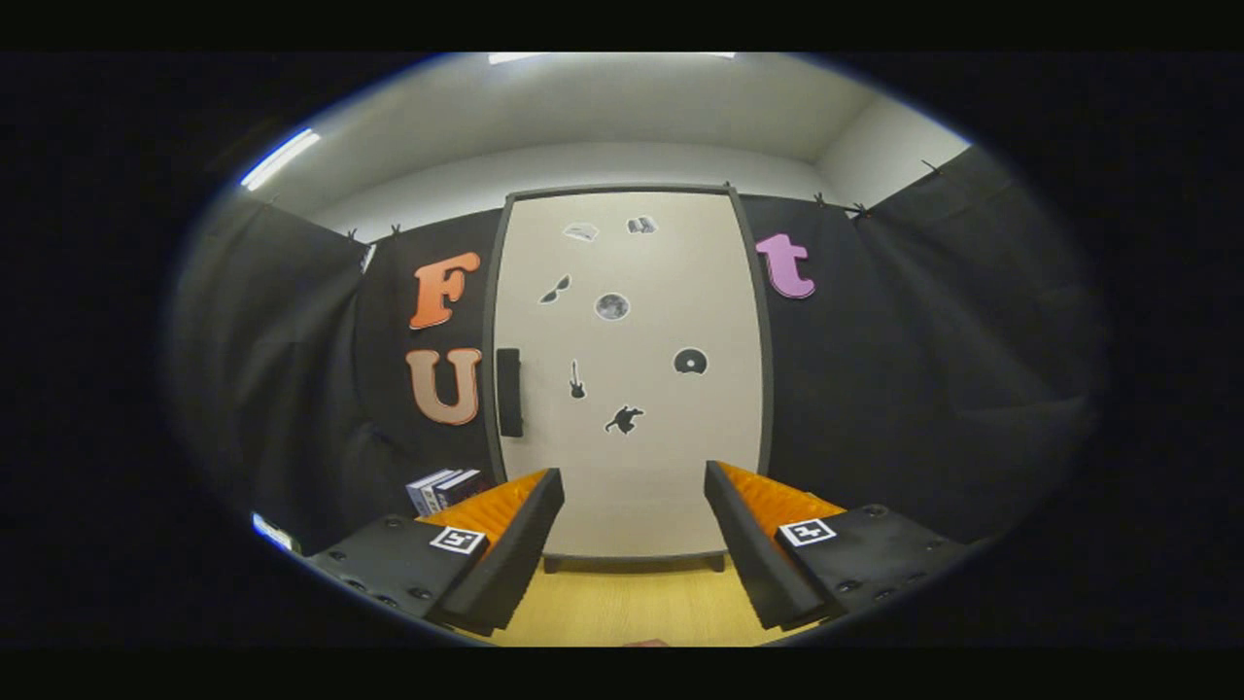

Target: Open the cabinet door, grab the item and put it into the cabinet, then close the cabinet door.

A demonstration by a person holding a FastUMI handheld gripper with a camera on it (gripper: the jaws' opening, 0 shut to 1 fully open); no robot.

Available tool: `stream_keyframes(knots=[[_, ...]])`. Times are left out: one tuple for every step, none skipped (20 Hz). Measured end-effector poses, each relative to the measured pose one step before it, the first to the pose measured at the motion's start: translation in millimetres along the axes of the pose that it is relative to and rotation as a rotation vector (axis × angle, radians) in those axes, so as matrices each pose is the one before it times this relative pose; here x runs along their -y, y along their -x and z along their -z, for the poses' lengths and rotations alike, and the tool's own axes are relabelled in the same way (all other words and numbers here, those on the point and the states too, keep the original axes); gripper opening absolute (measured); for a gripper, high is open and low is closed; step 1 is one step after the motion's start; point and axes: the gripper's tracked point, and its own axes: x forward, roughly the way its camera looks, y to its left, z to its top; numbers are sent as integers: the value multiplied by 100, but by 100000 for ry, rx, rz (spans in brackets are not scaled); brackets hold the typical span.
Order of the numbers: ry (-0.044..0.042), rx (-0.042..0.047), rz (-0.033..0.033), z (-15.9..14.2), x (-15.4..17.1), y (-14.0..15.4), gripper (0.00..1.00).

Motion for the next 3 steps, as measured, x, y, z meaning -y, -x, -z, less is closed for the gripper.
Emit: stream_keyframes(knots=[[648,481,1393,51,433,311,94],[323,543,876,-60,262,378,95],[-121,659,628,-81,218,367,95]])
